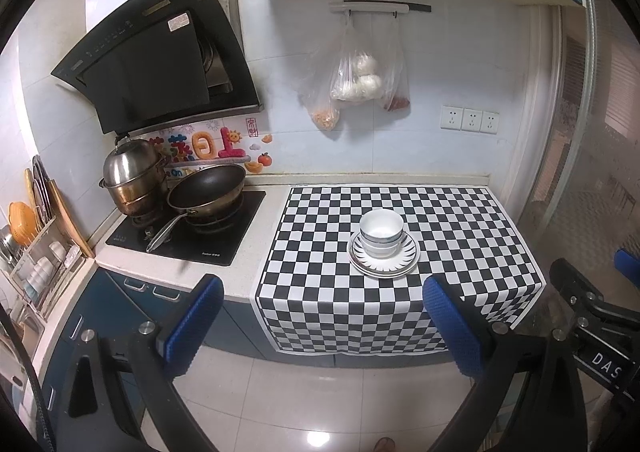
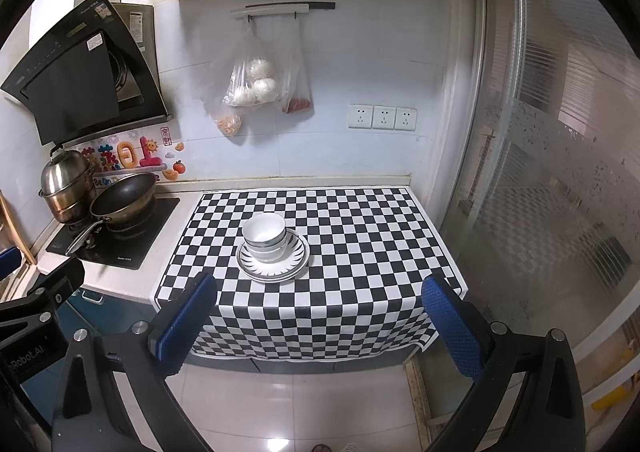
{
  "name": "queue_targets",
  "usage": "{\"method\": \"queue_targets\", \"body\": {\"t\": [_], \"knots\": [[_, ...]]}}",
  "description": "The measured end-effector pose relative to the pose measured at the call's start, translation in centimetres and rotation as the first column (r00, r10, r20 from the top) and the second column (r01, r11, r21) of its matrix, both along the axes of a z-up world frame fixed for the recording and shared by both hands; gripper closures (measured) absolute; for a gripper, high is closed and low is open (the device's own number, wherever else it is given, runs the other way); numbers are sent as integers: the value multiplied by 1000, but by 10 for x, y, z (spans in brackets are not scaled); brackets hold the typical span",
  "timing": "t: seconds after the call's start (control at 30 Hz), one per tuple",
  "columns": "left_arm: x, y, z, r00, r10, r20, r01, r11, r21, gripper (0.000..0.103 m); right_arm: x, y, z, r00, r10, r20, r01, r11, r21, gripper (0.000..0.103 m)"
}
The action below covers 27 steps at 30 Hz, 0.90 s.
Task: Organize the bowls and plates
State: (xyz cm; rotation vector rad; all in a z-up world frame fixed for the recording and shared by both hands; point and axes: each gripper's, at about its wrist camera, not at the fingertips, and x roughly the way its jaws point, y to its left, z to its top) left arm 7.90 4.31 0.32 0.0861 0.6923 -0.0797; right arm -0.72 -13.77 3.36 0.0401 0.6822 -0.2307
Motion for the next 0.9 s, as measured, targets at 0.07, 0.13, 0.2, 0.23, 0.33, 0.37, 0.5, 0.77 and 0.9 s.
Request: {"method": "queue_targets", "body": {"t": [0.07, 0.13, 0.2, 0.23, 0.33, 0.37, 0.5, 0.77, 0.9], "knots": [[0, -2, 0, 1000, 3, -1, -3, 1000, -1, 1, 0, 0, 0, 1000, 1, 1, -1, 1000, 2, 0], [-1, -3, -1, 1000, 3, -2, -3, 1000, -4, 1, 0, 0, 0, 1000, 1, 0, -1, 1000, 0, 0], [-2, -4, 0, 1000, 5, -1, -5, 1000, -1, 1, 0, 0, 0, 1000, 1, -1, -1, 1000, 2, 0], [-2, -4, 0, 1000, 5, 0, -5, 1000, -1, 1, 0, 0, 0, 1000, 2, -2, -2, 1000, 4, 0], [-4, -6, -1, 1000, 10, 1, -10, 1000, -1, 1, -1, 0, 0, 1000, 1, -1, -1, 1000, 3, 0], [-4, -7, -1, 1000, 11, 2, -11, 1000, -2, 1, 0, 0, 0, 1000, 1, -2, -1, 1000, 4, 0], [-8, -10, -3, 1000, 14, 3, -14, 1000, -1, 1, -1, -2, 0, 1000, -6, -2, 6, 1000, 8, 0], [-11, -13, -3, 1000, 17, 5, -17, 1000, 1, 1, -4, -1, 0, 1000, -11, -2, 11, 1000, 7, 0], [-10, -12, -2, 1000, 16, 5, -16, 1000, -1, 1, -5, -2, 0, 1000, -6, -1, 6, 1000, 0, 0]]}}
